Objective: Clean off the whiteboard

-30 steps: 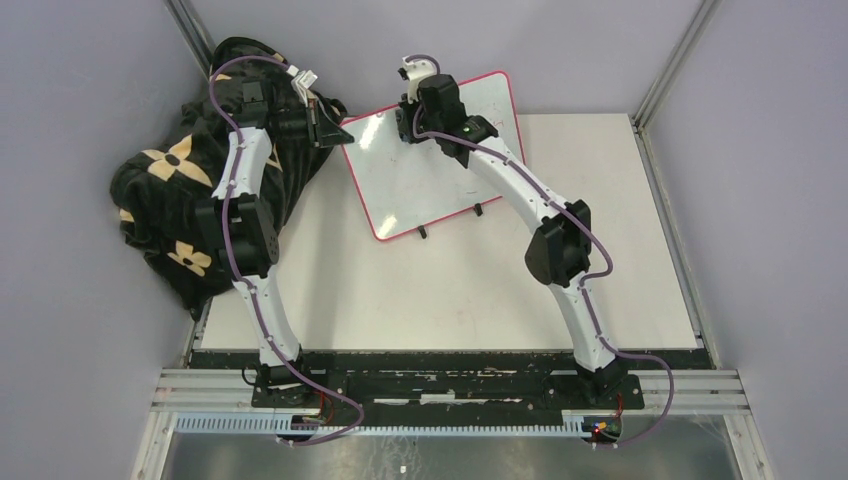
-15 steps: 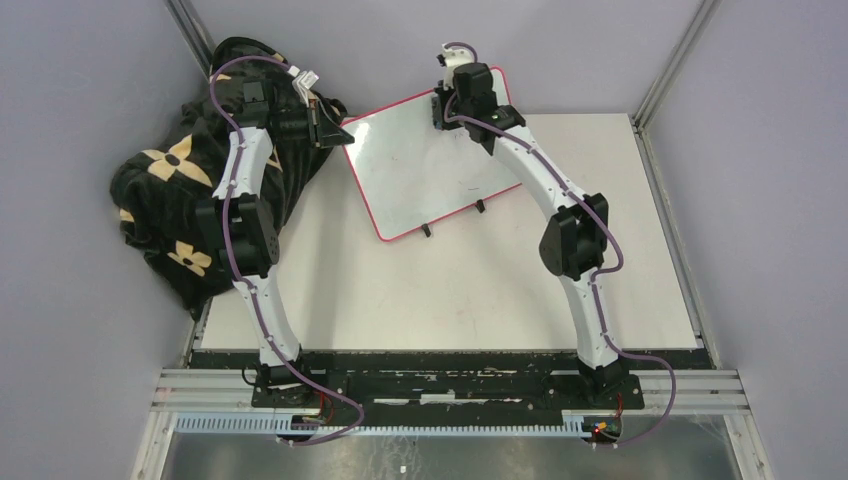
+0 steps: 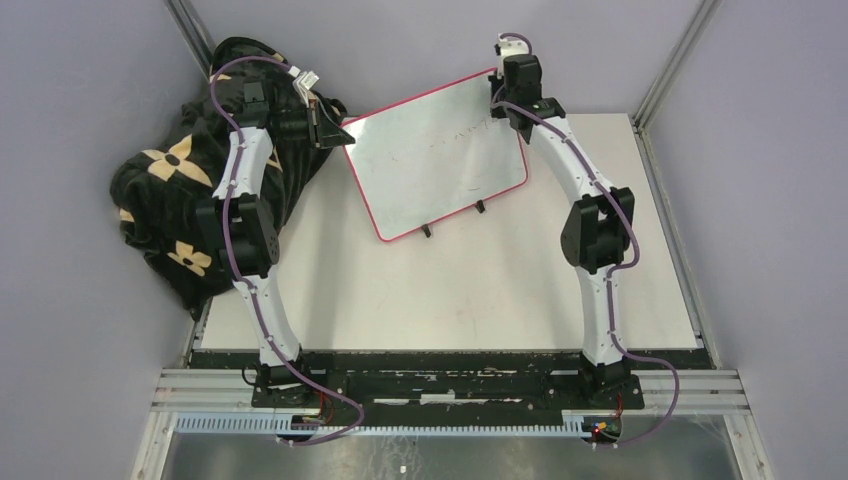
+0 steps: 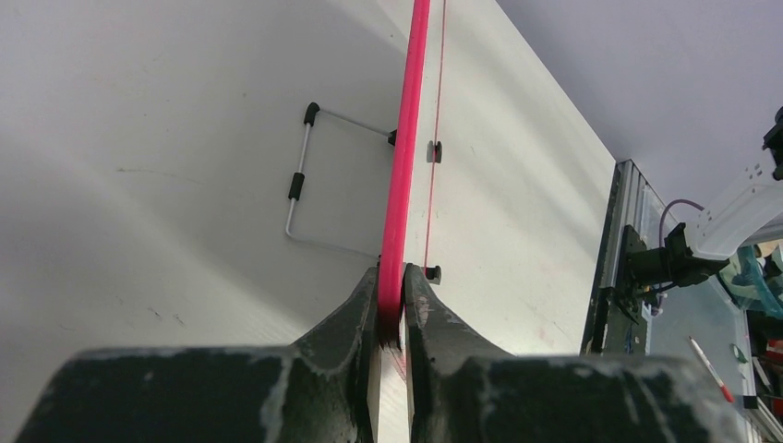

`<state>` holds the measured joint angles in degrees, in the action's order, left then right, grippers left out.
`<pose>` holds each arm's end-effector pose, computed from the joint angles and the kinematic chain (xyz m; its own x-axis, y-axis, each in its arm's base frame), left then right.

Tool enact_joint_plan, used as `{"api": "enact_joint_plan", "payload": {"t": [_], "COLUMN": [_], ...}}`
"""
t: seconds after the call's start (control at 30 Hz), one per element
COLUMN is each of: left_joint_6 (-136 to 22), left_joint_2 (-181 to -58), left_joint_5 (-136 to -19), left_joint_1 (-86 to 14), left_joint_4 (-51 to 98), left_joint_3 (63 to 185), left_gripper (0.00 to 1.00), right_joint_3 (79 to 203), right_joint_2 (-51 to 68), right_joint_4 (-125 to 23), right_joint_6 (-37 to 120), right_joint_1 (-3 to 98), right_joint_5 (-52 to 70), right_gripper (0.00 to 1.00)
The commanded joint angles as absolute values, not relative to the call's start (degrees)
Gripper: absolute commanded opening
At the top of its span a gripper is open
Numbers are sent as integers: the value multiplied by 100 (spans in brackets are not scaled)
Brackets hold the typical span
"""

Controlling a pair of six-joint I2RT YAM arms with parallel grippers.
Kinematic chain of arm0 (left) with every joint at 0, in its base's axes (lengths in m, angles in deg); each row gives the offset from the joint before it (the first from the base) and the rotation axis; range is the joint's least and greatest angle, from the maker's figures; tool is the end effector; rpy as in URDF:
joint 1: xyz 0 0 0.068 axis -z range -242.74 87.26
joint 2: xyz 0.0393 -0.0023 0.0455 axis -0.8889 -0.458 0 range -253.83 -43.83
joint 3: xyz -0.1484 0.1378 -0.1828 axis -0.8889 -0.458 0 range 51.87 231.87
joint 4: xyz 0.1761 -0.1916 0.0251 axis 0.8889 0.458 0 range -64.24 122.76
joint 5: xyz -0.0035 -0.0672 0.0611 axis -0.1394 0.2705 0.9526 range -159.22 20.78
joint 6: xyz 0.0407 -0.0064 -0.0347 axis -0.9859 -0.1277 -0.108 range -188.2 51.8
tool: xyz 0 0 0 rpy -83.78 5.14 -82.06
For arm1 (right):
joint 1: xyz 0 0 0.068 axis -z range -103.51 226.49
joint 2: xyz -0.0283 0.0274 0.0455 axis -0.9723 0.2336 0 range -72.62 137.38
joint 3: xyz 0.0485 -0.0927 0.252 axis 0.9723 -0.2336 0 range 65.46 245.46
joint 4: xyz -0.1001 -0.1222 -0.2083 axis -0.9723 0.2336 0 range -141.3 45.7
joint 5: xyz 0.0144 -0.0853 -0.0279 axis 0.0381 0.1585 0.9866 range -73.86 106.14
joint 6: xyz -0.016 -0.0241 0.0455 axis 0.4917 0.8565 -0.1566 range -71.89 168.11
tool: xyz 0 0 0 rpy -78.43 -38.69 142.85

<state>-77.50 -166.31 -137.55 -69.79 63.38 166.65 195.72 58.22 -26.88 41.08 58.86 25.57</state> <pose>0.4744 0.0253 0.3009 -0.5990 -0.0139 -0.8006 0.7093 0.4549 -0.5385 0.5138 0.1571 0.3246 -0.4190 -0.0066 -0.9080 -0.1069 0.9934 0.0421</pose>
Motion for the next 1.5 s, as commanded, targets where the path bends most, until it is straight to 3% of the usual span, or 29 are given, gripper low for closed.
{"api": "enact_joint_plan", "payload": {"t": [0.0,0.33,0.97,1.47], "left_joint_6": [-8190,-8157,-8106,-8179], "left_joint_2": [-16475,-16529,-16521,-16525], "left_joint_5": [-13547,-13576,-13610,-13672], "left_joint_1": [-7049,-7056,-7048,-7061], "left_joint_4": [6336,6346,6340,6393], "left_joint_3": [16822,16882,16894,16884], "left_gripper": [3,3,3,3], "right_joint_3": [19357,18881,19303,18733], "right_joint_2": [5363,5133,5678,5425], "right_joint_4": [-2958,-3088,-2990,-2943], "right_joint_6": [4324,3967,3990,4104], "right_joint_1": [6045,5972,4198,5316], "right_joint_5": [2887,2141,1540,2228], "right_gripper": [1,1,1,1]}}
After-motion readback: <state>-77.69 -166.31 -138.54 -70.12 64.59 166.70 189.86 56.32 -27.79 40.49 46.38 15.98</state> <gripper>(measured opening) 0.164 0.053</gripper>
